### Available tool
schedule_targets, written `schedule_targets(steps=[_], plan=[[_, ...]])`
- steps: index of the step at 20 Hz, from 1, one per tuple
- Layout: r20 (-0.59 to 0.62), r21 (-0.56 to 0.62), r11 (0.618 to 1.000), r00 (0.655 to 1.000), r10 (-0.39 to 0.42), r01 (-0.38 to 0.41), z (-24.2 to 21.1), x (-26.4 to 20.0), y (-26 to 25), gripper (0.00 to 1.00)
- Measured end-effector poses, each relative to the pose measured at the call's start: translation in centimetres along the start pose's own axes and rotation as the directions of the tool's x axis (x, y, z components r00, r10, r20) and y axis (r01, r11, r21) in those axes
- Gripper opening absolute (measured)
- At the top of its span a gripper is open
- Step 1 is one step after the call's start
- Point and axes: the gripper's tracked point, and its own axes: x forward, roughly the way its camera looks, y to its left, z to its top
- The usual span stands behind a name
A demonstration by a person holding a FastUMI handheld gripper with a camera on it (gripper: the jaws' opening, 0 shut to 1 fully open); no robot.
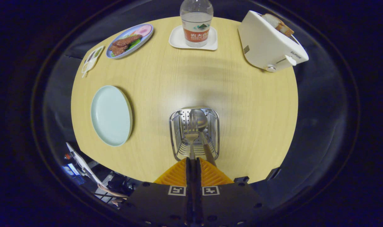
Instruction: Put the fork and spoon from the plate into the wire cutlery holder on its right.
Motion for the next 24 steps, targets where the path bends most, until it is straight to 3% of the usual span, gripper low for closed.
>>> schedule_targets(steps=[6, 9, 11, 12, 16, 19, 24], plan=[[0.011, -0.016, 1.0, 1.0, -0.007, 0.007, 0.4, -0.3, 0.6, 0.08], [0.091, -0.042, 0.999, 0.996, -0.009, 0.013, 1.1, -1.2, 0.9, 0.13], [0.148, -0.066, 0.998, 0.989, -0.001, 0.011, 1.4, -1.9, 1.7, 0.25], [0.174, -0.079, 0.997, 0.985, -0.007, 0.021, 1.3, -2.2, 1.9, 0.4], [0.267, -0.079, 0.997, 0.964, 0.011, 0.01, 1.0, -3.0, 4.2, 0.79], [0.385, -0.054, 0.998, 0.923, -0.016, 0.04, 1.6, -3.5, 5.9, 0.98], [0.59, -0.024, 0.998, 0.807, -0.027, 0.051, 1.8, -6.7, 10.0, 0.97]])
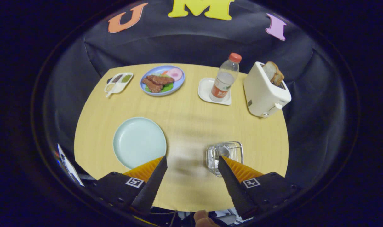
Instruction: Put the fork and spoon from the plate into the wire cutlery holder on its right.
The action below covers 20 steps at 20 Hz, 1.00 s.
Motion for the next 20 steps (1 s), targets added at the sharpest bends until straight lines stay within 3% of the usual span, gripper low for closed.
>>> schedule_targets(steps=[3, 5, 7, 10, 13, 14, 20], plan=[[0.172, 0.024, 1.0, 0.985, -0.017, 0.013, 1.9, -3.4, 2.0, 0.97], [0.321, 0.044, 0.999, 0.947, -0.003, -0.011, 3.8, -5.9, 3.7, 0.97], [0.473, 0.048, 0.999, 0.881, -0.007, -0.018, 5.5, -9.2, 4.5, 0.97], [0.684, 0.029, 0.999, 0.729, 0.013, -0.046, 8.0, -15.1, 5.9, 0.97], [0.803, 0.045, 0.997, 0.596, 0.002, -0.064, 8.0, -20.5, 6.1, 0.96], [0.823, 0.058, 0.996, 0.568, -0.01, -0.066, 7.8, -22.0, 6.1, 0.96], [0.877, 0.09, 0.994, 0.478, -0.051, -0.059, 7.7, -27.9, 6.0, 0.96]])
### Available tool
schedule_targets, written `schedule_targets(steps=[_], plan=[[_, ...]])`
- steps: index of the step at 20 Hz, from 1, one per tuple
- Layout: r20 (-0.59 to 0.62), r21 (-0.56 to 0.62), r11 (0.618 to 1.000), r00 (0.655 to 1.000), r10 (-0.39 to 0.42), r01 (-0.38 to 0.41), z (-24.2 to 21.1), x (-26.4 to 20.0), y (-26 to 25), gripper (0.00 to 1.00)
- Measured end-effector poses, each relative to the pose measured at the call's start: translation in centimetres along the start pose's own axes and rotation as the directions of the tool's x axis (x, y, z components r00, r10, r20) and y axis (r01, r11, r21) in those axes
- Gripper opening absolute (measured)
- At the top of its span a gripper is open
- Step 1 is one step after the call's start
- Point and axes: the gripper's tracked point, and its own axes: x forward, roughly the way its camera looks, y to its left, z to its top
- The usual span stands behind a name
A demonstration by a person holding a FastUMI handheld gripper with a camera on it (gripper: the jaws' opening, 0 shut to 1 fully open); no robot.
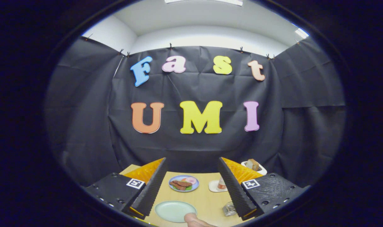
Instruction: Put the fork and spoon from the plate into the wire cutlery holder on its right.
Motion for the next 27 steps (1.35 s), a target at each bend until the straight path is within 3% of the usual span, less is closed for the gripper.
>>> schedule_targets(steps=[17, 27], plan=[[0.086, -0.044, 0.997, 0.995, -0.058, 0.061, 1.6, -4.1, 0.7, 0.96], [0.013, -0.026, 0.998, 0.998, -0.064, 0.064, -1.0, -5.7, 1.9, 0.96]])
